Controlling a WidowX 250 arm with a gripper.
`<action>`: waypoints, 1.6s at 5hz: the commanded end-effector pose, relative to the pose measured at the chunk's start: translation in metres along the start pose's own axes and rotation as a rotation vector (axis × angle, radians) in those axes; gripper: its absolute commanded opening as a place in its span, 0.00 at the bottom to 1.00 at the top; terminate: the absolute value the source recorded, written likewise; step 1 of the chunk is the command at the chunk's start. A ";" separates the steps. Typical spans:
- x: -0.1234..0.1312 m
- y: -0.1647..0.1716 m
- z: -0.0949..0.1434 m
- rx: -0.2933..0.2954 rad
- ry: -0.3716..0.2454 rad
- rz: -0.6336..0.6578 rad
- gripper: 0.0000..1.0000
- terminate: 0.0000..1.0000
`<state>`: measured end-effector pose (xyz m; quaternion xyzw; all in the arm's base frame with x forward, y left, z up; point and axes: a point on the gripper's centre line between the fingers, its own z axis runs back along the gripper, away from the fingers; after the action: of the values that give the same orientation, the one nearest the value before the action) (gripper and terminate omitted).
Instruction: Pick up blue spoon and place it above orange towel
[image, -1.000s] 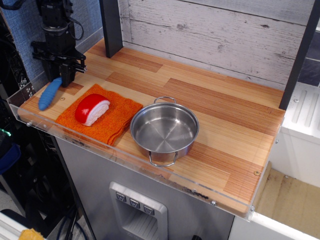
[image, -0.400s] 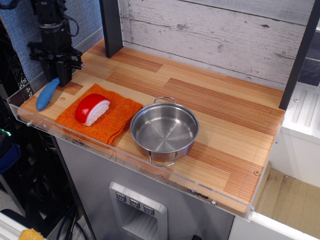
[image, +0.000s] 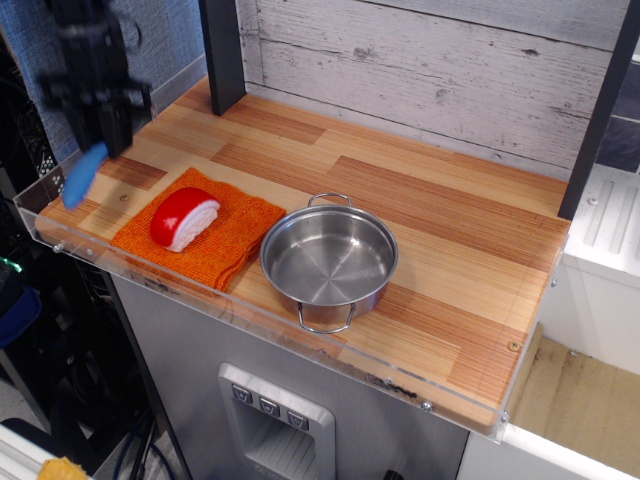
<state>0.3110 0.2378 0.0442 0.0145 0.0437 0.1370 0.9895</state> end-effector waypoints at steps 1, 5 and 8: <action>-0.010 -0.030 0.073 0.053 -0.172 -0.061 0.00 0.00; 0.002 -0.133 0.047 0.133 -0.090 -0.254 0.00 0.00; 0.055 -0.134 0.029 0.148 -0.078 -0.205 0.00 0.00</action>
<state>0.4002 0.1224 0.0426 0.0815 0.0427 0.0317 0.9952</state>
